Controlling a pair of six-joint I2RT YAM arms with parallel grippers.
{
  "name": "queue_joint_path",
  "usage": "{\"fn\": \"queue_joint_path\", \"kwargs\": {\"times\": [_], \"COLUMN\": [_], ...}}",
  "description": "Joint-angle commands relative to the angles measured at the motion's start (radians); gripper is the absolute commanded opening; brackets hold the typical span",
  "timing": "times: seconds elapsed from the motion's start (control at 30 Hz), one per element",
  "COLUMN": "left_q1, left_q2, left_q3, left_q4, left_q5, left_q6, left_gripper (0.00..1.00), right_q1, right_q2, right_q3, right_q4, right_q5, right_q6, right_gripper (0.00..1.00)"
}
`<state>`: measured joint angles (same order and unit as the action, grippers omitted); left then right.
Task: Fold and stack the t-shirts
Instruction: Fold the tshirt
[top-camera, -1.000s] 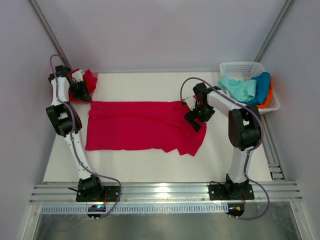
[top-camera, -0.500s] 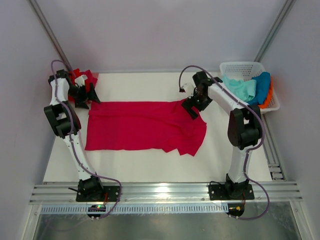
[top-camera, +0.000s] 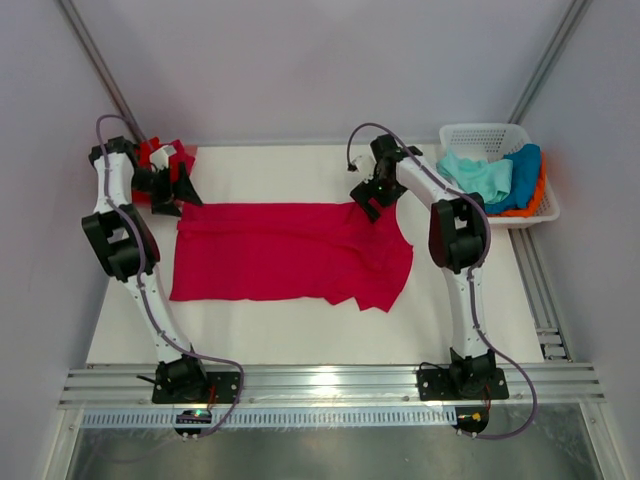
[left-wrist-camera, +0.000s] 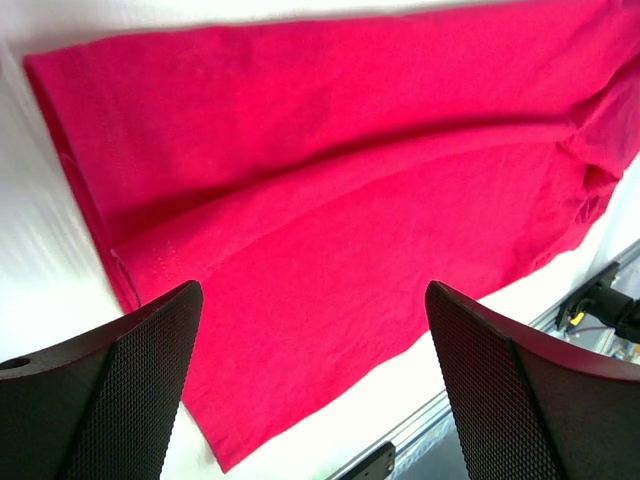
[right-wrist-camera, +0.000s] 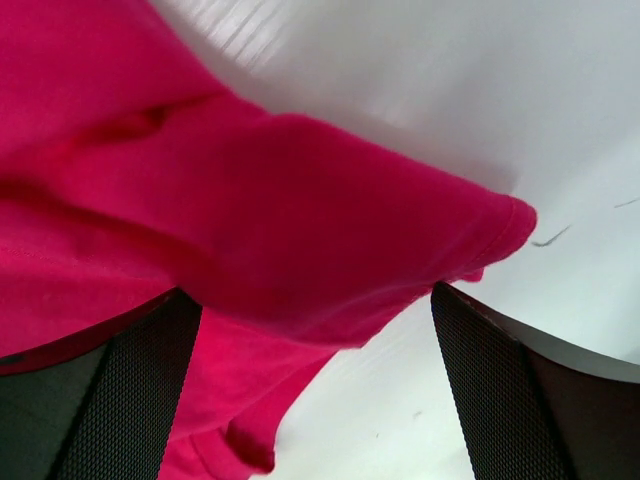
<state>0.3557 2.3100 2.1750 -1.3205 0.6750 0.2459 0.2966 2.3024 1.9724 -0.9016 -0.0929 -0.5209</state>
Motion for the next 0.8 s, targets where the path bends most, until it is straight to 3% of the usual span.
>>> {"fn": "queue_joint_path", "kwargs": {"times": [0.0,0.2,0.5,0.77], "left_q1": [0.003,-0.053,-0.182,-0.198], "left_q2": [-0.029,0.086,0.176,0.170], "left_q3": [-0.023,0.104,0.183,0.193], "left_q4": [-0.072,-0.049,0.015,0.014], "left_q5": [0.052,0.009,-0.045,-0.097], "left_q6": [0.035,0.027,-0.022,-0.019], "left_gripper": [0.94,0.95,0.95,0.95], "right_q1": [0.010,0.024,0.016,-0.039], "right_q2": [0.035,0.068,-0.050,-0.051], "right_q3": [0.106,0.115,-0.177,-0.208], "right_q4": [0.059,0.087,0.159,0.202], "right_q5": [0.067,0.134,0.353,0.467], "right_q6": [0.041,0.068,0.052,0.003], "right_gripper": [0.99,0.99,0.99,1.00]}}
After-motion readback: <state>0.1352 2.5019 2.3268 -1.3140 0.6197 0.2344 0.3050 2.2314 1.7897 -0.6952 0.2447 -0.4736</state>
